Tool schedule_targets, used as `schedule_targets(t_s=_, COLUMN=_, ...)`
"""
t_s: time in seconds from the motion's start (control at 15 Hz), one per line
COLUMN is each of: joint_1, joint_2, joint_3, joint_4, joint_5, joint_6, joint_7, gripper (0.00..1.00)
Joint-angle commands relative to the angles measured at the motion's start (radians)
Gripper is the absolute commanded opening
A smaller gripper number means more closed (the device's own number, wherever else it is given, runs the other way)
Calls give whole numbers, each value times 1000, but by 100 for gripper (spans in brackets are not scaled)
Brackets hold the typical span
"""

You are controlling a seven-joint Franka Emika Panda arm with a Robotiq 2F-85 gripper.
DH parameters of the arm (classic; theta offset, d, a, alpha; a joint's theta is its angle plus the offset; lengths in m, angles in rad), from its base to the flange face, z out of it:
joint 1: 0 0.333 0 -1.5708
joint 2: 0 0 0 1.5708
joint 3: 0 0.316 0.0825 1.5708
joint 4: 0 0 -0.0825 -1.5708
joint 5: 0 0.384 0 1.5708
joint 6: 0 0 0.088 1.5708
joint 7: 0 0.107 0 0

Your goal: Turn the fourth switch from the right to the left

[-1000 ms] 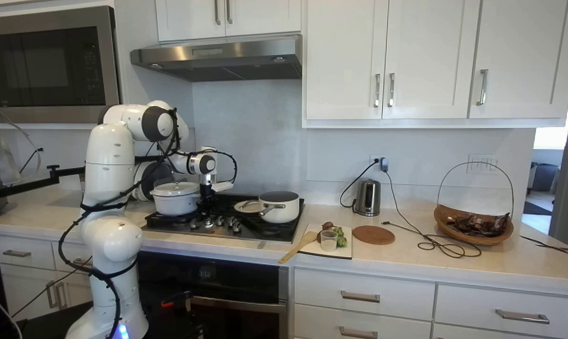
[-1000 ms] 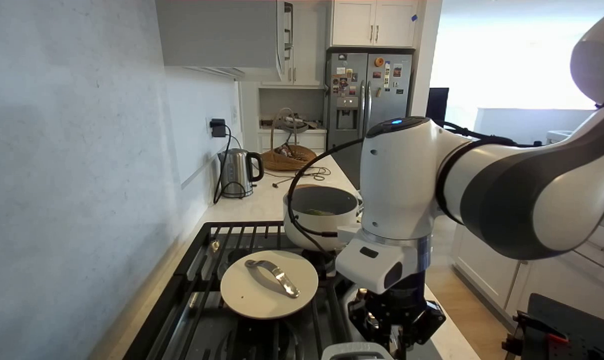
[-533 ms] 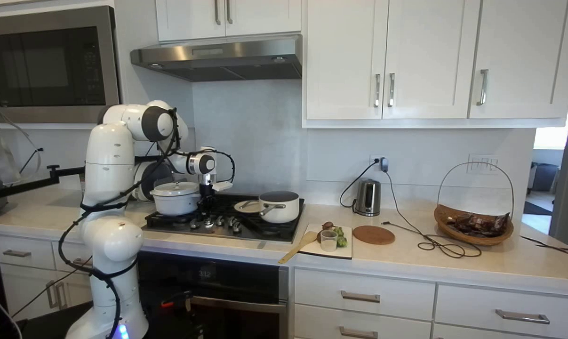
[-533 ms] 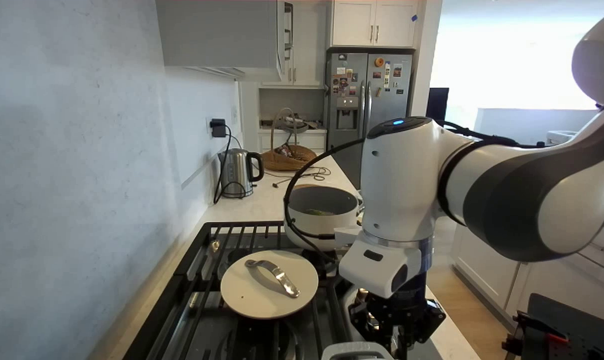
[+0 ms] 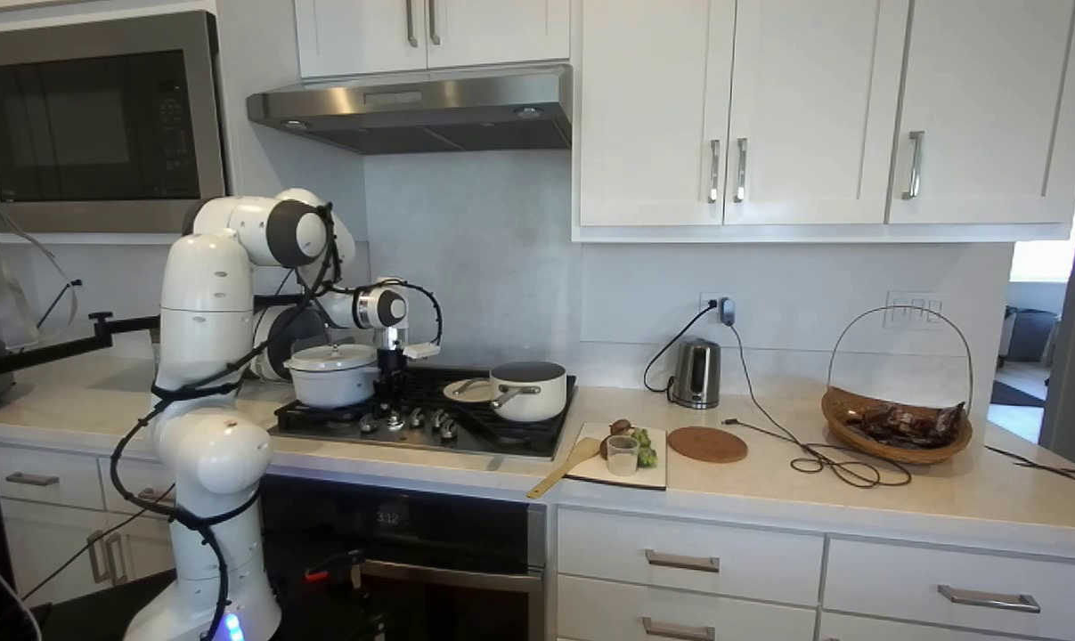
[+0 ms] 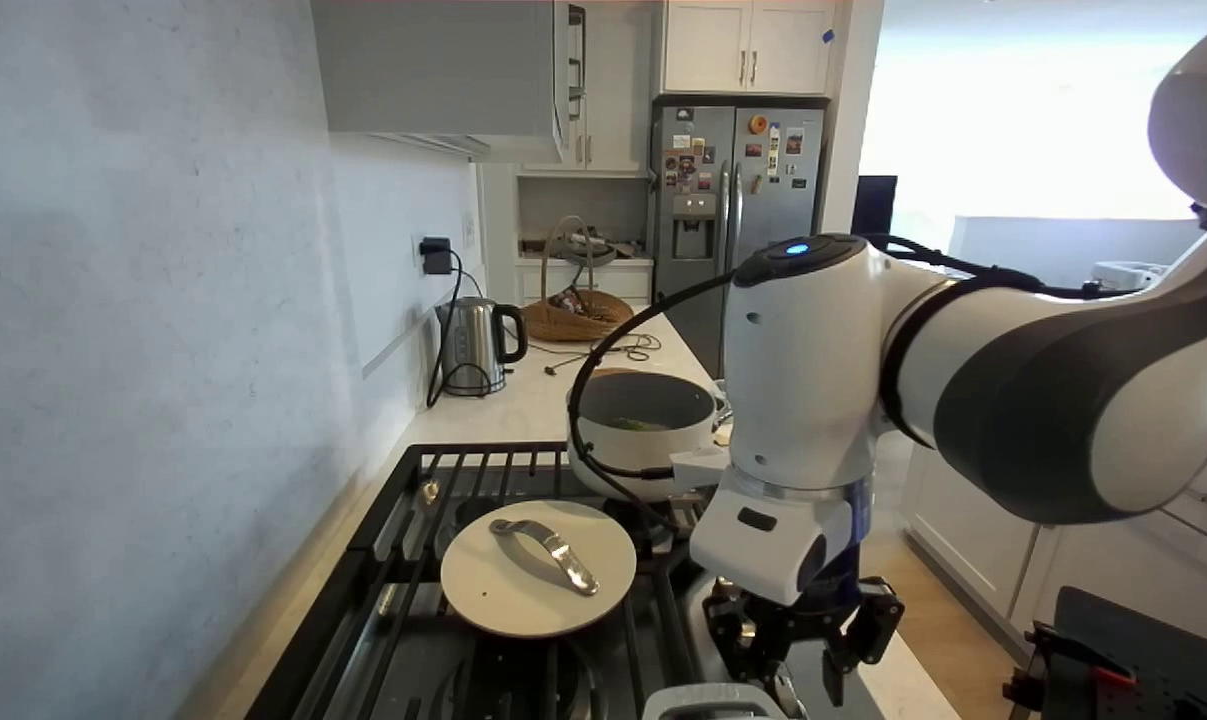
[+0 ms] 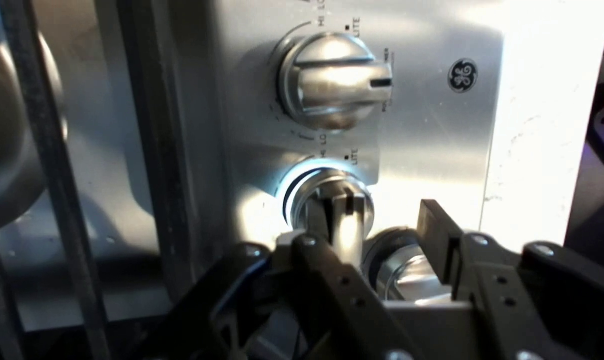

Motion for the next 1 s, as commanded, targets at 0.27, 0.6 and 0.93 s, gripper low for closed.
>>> schedule_targets(t_s=0.27, joint_1=-13, joint_2=-27, joint_3=-30, joint_4=-2, joint_5=-139, joint_6=-354, joint_7=-5, gripper=100)
schedule_targets(t_s=0.6, joint_1=-13, joint_2=-16, joint_3=-31, joint_4=25, joint_5=-151, joint_6=-501, joint_7=-5, gripper=100)
schedule_targets(t_s=0.93, joint_1=-20, joint_2=-53, joint_3=-35, joint_4=65, joint_5=-89, joint_6=-531, joint_7=38, gripper=100)
